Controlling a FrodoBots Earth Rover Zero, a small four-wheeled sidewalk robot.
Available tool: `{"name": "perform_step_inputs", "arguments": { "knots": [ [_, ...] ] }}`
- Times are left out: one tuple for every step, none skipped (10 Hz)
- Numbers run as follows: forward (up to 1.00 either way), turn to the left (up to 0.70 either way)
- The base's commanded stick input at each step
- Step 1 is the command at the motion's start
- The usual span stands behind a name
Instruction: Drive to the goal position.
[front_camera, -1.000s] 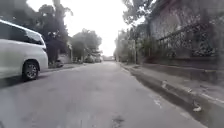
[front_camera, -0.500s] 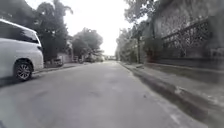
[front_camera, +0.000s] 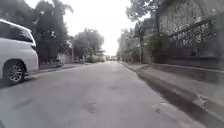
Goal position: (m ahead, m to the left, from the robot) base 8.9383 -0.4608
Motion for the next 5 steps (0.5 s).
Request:
{"name": "perform_step_inputs", "arguments": {
  "knots": [
    [1.00,0.01],
    [1.00,0.01],
    [1.00,0.01],
    [1.00,0.01],
    [1.00,0.01]
  ]
}}
